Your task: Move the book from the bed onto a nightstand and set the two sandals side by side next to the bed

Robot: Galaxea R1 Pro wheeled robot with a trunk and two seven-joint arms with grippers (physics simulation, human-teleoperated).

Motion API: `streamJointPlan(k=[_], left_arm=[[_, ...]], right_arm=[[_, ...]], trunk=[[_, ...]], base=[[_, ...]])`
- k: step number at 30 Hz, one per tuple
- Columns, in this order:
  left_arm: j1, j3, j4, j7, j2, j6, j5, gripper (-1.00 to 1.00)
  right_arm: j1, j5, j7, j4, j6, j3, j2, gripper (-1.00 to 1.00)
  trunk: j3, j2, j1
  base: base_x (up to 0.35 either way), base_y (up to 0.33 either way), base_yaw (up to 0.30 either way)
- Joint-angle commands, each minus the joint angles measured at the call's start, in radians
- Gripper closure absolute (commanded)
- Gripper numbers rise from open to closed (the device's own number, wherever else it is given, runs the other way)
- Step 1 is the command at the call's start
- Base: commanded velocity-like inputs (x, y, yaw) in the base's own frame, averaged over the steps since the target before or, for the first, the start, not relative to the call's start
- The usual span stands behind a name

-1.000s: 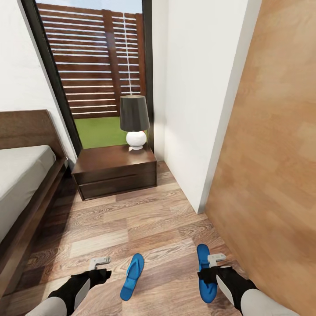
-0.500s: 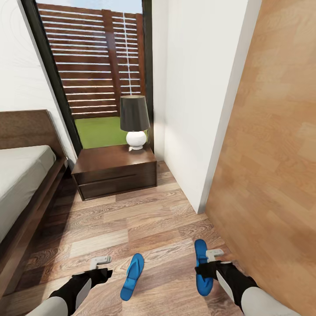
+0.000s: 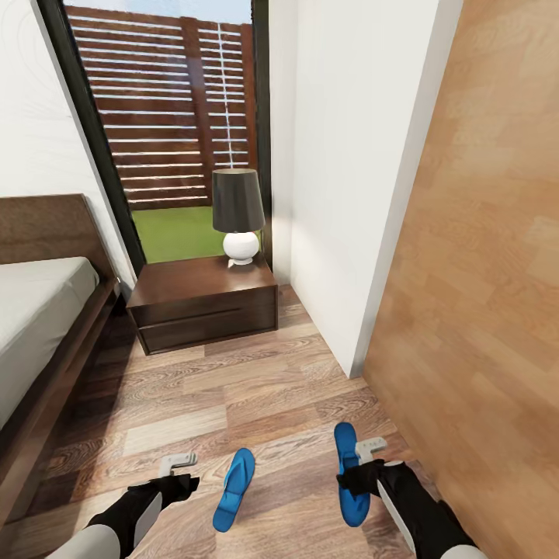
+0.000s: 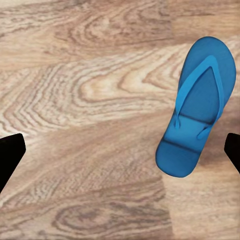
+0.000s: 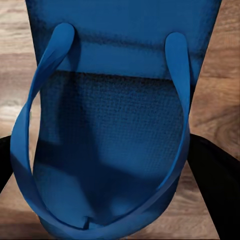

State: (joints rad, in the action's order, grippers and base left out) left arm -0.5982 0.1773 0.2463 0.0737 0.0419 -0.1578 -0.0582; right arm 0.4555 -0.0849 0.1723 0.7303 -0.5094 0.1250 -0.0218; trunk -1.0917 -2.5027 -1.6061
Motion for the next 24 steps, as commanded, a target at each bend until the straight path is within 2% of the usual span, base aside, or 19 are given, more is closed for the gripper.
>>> streamJointPlan(k=[1,6,12,14,18,24], left_arm=[[0.0,0.008,0.003,0.006,0.0,-0.006,-0.006,-1.0],[0.0,0.008,0.003,0.006,0.0,-0.006,-0.005,-1.0],[0.0,0.008,0.005,0.006,0.0,-0.006,-0.005,-1.0],[0.0,0.008,0.006,0.007,0.001,-0.005,-0.004,-1.0],[0.0,0.008,0.009,0.006,0.001,-0.004,-0.003,-1.0],[0.001,0.008,0.01,0.006,0.0,-0.003,-0.003,-1.0]], right_arm=[[-0.021,-0.009,0.005,0.052,-0.041,0.005,-0.001,1.0],[-0.053,-0.009,0.006,0.151,-0.097,0.009,-0.001,1.0],[-0.063,-0.008,0.006,0.2,-0.147,0.01,-0.002,1.0],[-0.073,-0.006,0.006,0.249,-0.169,0.01,-0.004,1.0],[-0.12,-0.005,0.007,0.325,-0.235,0.009,-0.007,1.0],[-0.132,-0.003,0.008,0.357,-0.268,0.008,-0.008,1.0]], trunk=[[-0.001,0.0,0.0],[-0.001,0.0,0.0],[-0.001,0.0,0.0],[-0.001,0.0,0.0],[-0.001,0.0,0.0],[-0.001,0.0,0.0]], base=[[0.0,0.0,0.0],[0.0,0.0,0.0],[0.0,0.0,0.0],[0.0,0.0,0.0],[0.0,0.0,0.0],[0.0,0.0,-0.088]])
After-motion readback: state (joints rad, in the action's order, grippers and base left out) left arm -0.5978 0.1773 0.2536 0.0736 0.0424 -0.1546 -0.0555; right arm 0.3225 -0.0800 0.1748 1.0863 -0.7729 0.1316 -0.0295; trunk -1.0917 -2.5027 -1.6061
